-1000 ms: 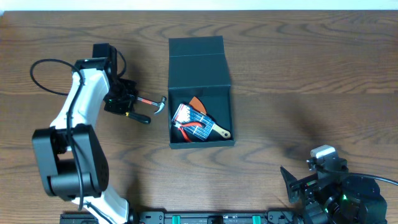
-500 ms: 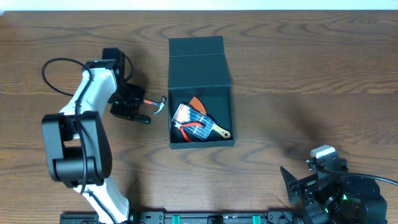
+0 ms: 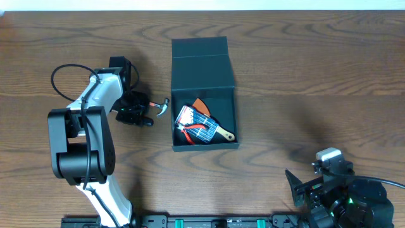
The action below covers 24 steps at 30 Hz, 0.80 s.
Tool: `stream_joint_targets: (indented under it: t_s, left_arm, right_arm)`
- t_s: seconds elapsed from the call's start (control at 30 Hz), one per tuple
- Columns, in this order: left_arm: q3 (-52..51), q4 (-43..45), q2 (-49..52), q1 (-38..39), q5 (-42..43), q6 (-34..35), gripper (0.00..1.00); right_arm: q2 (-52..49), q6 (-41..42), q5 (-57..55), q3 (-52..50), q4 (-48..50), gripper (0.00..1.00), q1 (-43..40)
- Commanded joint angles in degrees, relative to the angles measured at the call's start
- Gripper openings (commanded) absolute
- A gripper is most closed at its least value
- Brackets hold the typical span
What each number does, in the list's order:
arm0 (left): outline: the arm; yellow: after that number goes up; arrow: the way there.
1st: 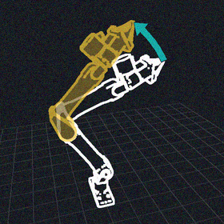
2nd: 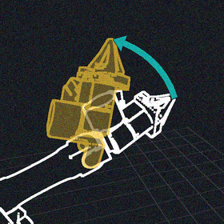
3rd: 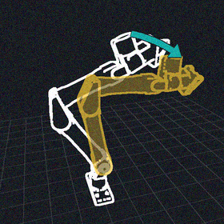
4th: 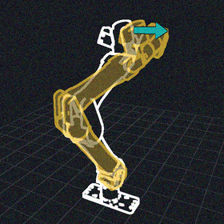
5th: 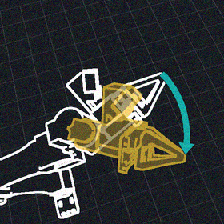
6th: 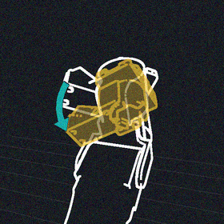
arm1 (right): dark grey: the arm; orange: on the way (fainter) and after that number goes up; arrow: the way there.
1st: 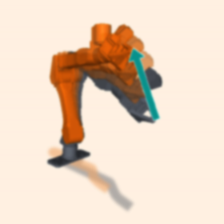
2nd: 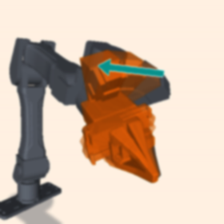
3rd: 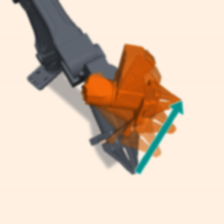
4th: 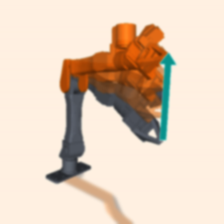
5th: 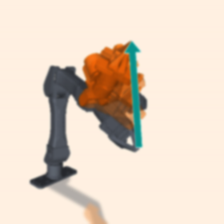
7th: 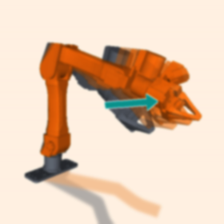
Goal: Pack container
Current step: 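Lower the left gripper and grasp the yellow-handled screwdriver by its handle, then carry the screwdriver with the left gripper into the box and release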
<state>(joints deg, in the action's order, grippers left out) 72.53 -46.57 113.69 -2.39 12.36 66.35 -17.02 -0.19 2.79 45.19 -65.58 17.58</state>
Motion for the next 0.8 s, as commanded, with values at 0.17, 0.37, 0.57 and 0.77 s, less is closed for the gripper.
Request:
stream_joint_targets:
  t_s: [0.17, 0.37, 0.57, 0.77]
  left_arm:
    - [-0.8, -0.4, 1.9, 0.1, -0.8, 0.0, 0.09]
    - [-0.8, -0.4, -0.2, 0.1, 0.3, 0.0, 0.06]
    - [-0.8, -0.4, -6.4, 0.4, 0.3, 0.0, 0.06]
    - [-0.8, -0.4, -16.1, 2.3, 0.2, 0.2, 0.06]
  right_arm:
    - [0.2, 1.0, -0.2, 0.0, 0.0, 0.99, -0.4]
    - [0.2, 1.0, -0.2, 0.0, 0.0, 0.99, -0.4]
    - [0.2, 1.0, -0.2, 0.0, 0.0, 0.99, -0.4]
    - [0.2, 1.0, -0.2, 0.0, 0.0, 0.99, -0.4]
